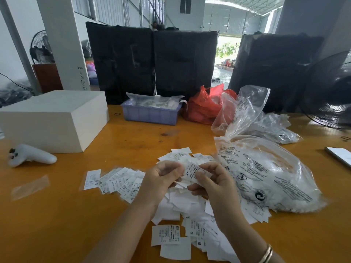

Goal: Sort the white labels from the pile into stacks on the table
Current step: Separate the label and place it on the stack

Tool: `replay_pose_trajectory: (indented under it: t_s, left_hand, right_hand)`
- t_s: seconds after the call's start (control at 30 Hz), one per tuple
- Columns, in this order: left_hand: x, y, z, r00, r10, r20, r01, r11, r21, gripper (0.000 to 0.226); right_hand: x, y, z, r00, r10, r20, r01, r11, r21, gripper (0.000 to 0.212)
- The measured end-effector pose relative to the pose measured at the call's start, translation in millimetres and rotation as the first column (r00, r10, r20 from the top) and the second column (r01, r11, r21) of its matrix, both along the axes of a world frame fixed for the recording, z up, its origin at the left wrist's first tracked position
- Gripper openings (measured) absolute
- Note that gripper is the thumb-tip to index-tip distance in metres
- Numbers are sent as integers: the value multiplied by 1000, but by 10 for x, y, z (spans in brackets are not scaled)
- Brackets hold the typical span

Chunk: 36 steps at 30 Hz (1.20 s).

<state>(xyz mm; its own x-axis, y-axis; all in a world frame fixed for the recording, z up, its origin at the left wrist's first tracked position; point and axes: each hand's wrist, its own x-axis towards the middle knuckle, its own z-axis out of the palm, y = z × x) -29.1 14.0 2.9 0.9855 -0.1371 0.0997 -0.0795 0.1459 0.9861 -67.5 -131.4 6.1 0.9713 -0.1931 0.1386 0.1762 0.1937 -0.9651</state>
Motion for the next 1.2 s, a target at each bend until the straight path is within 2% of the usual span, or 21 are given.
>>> replay_pose_trajectory:
  t_s: [0.13, 0.3, 0.37, 0.47, 0.53, 0.6, 0.7, 0.83, 0.93, 1.03, 1.2]
  left_hand:
    - [11, 8, -18, 1000, -4, 4, 4, 1000, 25, 27]
    - [10, -4, -27, 999, -24, 32, 20, 995, 100, 10]
    - [12, -8, -40, 998, -32, 51, 25, 991, 134, 13]
    - [19, -12, -55, 1000, 14, 5, -14, 996, 91, 6]
    - [26, -12, -57, 998, 48, -28, -46, 998, 42, 7]
    - [31, -18, -57, 997, 55, -50, -55, 998, -1, 6]
    - [9, -58, -67, 996, 10, -85, -14, 999, -50, 5]
    - [-24, -93, -65, 994, -18, -108, 10, 997, -72, 10]
    - [-12, -75, -47, 991, -13, -136, -1, 995, -102, 6]
    - [-19, -85, -62, 989, -29, -144, 22, 998, -55, 10]
    - [-39, -57, -43, 992, -34, -126, 32, 999, -16, 10]
  right_hand:
    - [18, 32, -31, 1000, -6, -8, 5, 991, -134, 11]
    - [35, 15, -78, 1000, 15, 8, -11, 935, -355, 9]
    - [36, 23, -66, 999, 33, -2, -32, 944, -329, 15]
    - [45, 17, -40, 997, 56, -48, -61, 992, -110, 25]
    - [47, -22, -17, 997, 35, -72, -31, 998, 51, 19]
    - [45, -47, -11, 995, 23, -93, -12, 994, 110, 10]
    - [38, -3, -36, 994, 20, -112, -11, 997, 78, 4]
    - [50, 30, -61, 996, -48, -77, 40, 994, -102, 14]
    - [52, 0, -54, 995, -53, -88, 44, 994, -101, 10]
    - [42, 7, -65, 995, -31, -93, 19, 992, -121, 9]
    - [30, 21, -50, 996, 13, -90, -32, 977, -209, 23]
